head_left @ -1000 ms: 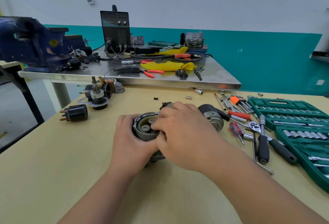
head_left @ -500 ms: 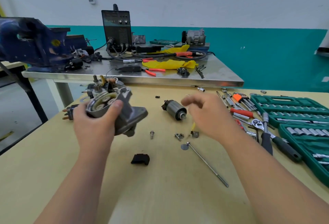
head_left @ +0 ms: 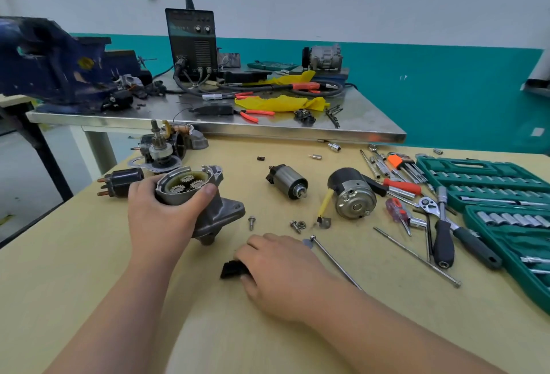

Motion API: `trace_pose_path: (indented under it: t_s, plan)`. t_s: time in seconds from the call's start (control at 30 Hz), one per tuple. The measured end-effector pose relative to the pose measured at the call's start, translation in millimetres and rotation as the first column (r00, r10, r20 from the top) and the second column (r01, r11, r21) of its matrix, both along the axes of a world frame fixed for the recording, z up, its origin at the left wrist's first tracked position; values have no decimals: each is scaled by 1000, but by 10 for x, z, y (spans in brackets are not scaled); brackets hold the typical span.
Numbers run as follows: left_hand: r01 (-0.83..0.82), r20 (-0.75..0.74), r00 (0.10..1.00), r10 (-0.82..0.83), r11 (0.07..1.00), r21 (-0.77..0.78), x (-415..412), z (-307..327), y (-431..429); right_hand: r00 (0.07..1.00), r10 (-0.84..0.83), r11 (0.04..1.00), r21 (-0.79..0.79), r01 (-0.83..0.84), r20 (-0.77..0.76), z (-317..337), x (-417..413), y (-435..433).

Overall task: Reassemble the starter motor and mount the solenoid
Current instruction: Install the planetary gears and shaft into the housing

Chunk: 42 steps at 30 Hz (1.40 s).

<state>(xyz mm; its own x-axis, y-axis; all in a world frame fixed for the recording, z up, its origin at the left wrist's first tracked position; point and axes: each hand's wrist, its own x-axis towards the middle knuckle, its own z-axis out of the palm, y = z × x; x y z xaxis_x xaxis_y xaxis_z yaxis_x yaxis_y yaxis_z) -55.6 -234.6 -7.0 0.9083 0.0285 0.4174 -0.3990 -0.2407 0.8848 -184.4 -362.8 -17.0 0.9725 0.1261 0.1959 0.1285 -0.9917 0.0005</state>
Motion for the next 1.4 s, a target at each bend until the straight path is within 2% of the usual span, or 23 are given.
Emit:
trace_pose_path:
  t_s: [0.23, 0.37, 0.53, 0.63, 0.7, 0.77, 0.8, 0.87, 0.93, 1.0, 1.1, 1.17, 1.27, 1.3, 1.33, 1.4]
  plan:
    - [213, -93, 971, -221, 973, -95, -55, -2, -16, 977, -213, 977, -9, 213, 28, 72, -125, -492]
    - [366, -126, 913, -388, 916, -164, -105, 25, -2, 983, -181, 980, 81, 182, -20, 79, -138, -632]
    - [451, -139, 865, -482, 869, -203, -115, 27, 4, 973, -219, 922, 313, 230, -70, 94, -148, -711]
    - [464, -184, 834, -520, 842, -276, -90, 29, 27, 951, -291, 826, 474, 303, -100, 88, -134, -705]
    - [481, -204, 809, -551, 820, -309, -61, 29, 48, 937, -330, 670, 671, 319, -117, 106, -121, -665]
    - [535, -211, 759, -615, 775, -336, -48, 42, 64, 932, -326, 363, 889, 279, -159, 155, -106, -624]
    - [566, -217, 724, -655, 744, -356, -47, 49, 67, 932, -317, 205, 947, 248, -176, 171, -96, -615]
    - [612, -229, 651, -724, 678, -407, -63, 64, 60, 934, -303, -69, 982, 178, -190, 202, -74, -606]
    - [638, -225, 610, -760, 639, -430, -93, 80, 40, 934, -277, -335, 934, 125, -225, 229, -57, -593]
    - [647, -207, 605, -769, 626, -436, -120, 88, 20, 936, -241, -491, 864, 109, -255, 252, -55, -576]
    - [634, -191, 617, -764, 626, -454, -134, 83, 6, 950, -168, -583, 804, 119, -263, 275, -67, -562]
    - [622, -187, 608, -771, 609, -492, -126, 69, 5, 953, -112, -589, 792, 164, -280, 287, -82, -532]
    - [610, -185, 600, -778, 595, -523, -127, 55, -2, 951, -119, -440, 874, 207, -285, 295, -98, -483]
    - [610, -185, 601, -778, 595, -523, -134, 54, -9, 950, -146, -348, 913, 212, -276, 300, -109, -469]
    - [609, -182, 606, -774, 599, -520, -144, 52, -18, 946, -191, -197, 954, 224, -262, 315, -129, -457]
    - [607, -169, 635, -754, 622, -495, -165, 54, -37, 935, -313, 205, 950, 236, -165, 349, -170, -457]
